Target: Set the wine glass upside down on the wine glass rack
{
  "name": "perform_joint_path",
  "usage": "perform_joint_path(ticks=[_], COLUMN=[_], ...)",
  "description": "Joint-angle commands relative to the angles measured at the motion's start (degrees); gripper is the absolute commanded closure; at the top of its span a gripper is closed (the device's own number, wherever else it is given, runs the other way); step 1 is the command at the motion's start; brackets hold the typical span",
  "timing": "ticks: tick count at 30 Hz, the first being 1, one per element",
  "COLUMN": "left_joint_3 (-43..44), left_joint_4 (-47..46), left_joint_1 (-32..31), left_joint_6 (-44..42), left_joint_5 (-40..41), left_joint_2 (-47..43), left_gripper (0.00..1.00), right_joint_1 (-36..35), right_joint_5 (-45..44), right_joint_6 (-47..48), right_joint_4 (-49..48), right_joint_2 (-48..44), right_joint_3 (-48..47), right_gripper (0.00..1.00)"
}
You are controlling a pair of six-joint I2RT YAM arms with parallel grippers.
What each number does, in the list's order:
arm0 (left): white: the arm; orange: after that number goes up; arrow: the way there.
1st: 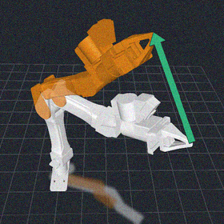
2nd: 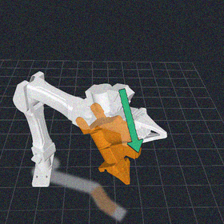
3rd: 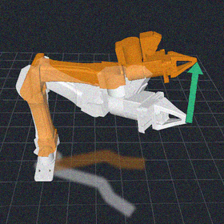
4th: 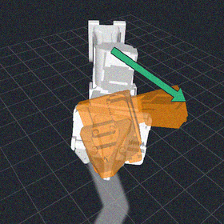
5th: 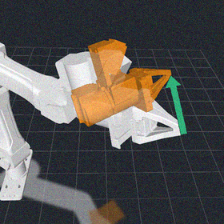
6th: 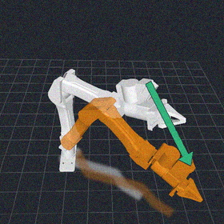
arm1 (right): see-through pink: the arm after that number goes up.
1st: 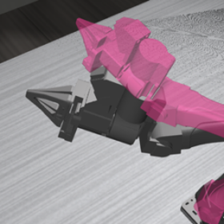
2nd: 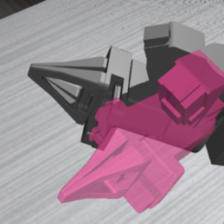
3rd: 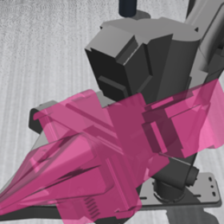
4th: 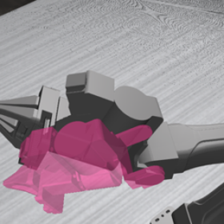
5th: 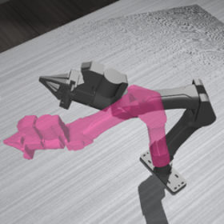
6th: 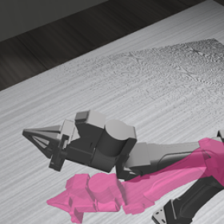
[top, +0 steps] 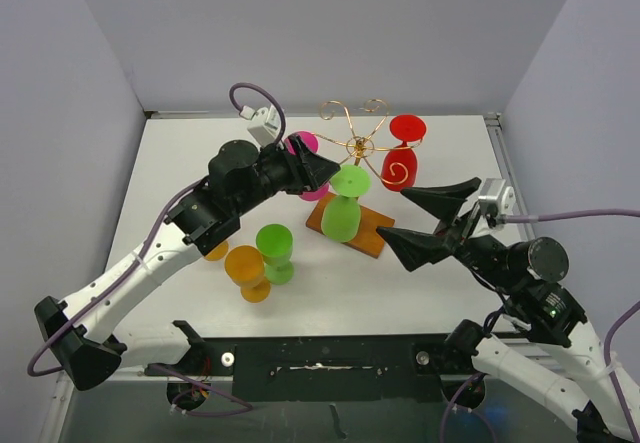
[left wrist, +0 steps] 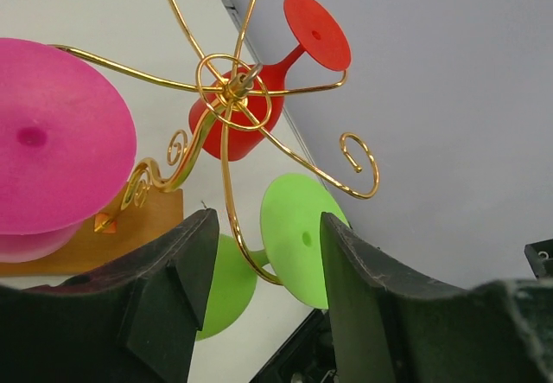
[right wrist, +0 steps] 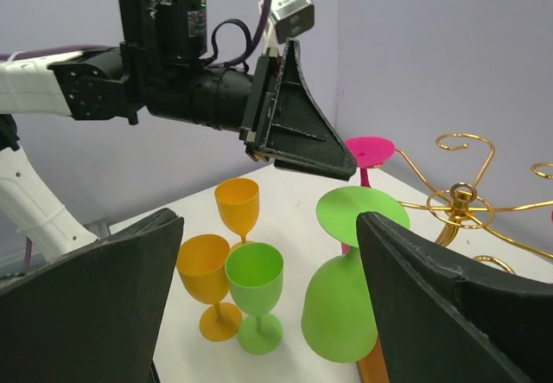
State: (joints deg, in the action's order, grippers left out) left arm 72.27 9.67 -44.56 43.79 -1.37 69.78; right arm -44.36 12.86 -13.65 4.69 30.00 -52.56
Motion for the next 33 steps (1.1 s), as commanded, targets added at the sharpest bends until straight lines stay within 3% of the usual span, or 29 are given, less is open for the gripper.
perform_joint_path(ticks=[1,9,13,18,25,33], left_joint_3=[4.7,7.9,2.1,-7.4,-14.6,-16.6], left_joint_4=[2.5,15.3,21.7,25.8,24.4,22.6], left_joint_1=[-0.2,0.0,0.1,0.1,0.1,-0.2], left_joint_6=[-5.3,-16.6,-20.8,-19.4,-18.0,-18.6], left_joint_5=[2.6,8.8,9.9,3.4,-1.7,0.2], left_joint_2=[-0.8,-6.8,-12.7,-17.1,-14.9,-8.2], left_gripper=[0.52,0.48,0.46,0.46,0.46,0.49], right_joint_1=[-0.4,-0.4,-0.4,-0.4,-0.4,-0.4], right_joint_5=[-4.2,-14.1,-22.1,-26.7,-29.7,-31.3], right_joint_6=[-2.3,-6.4,-9.5,-11.0,-11.5,-12.3], right_joint_4=[1.6,1.2,3.2,4.0,2.8,2.4], right_joint_2=[3.5,4.0,3.3,2.1,0.3,-1.7], right_joint_3=[-3.2,-1.4,-0.5,1.1,3.7,5.3], right_gripper=[0.16,0.17,0.19,0.21,0.20,0.19])
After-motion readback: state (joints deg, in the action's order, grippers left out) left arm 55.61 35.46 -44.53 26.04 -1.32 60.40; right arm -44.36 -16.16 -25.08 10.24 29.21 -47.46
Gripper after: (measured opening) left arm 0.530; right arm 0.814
